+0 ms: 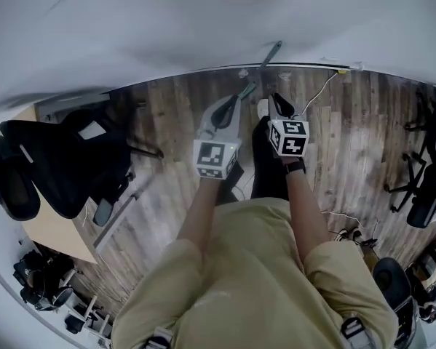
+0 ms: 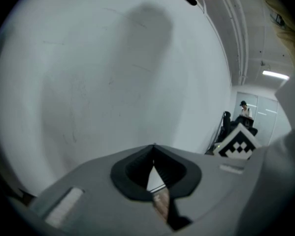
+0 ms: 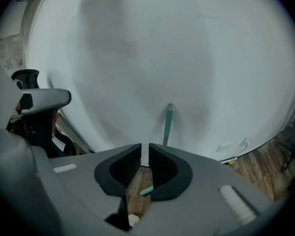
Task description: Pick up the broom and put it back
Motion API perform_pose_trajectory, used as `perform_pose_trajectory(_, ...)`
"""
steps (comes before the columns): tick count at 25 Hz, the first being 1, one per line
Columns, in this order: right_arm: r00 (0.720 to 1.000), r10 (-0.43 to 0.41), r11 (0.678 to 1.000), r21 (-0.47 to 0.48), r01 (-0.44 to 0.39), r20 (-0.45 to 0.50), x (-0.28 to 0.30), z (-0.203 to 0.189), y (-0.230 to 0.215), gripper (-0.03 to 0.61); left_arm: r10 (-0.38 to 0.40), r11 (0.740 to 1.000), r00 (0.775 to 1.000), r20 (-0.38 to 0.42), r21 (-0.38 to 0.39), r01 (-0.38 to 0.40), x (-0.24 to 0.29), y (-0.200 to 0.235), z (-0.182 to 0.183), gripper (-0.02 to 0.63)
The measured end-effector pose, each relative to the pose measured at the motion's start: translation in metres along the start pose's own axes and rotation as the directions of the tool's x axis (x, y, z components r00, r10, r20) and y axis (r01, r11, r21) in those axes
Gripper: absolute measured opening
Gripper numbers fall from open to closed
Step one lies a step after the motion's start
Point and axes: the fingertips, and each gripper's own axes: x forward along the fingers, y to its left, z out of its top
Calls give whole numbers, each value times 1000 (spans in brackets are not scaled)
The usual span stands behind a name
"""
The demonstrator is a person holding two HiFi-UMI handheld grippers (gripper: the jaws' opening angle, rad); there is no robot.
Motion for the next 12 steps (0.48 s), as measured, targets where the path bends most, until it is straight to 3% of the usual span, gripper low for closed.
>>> perform_pose_trajectory(6, 996, 30, 998, 65, -24, -81, 74, -39, -38, 146, 29, 999, 998, -48, -23, -30, 48, 30, -43, 3)
perform_pose_trajectory(12, 995, 46, 991, 128, -35, -84, 140, -50, -68, 298, 27, 999, 996, -80, -26, -29, 64, 48, -66, 3)
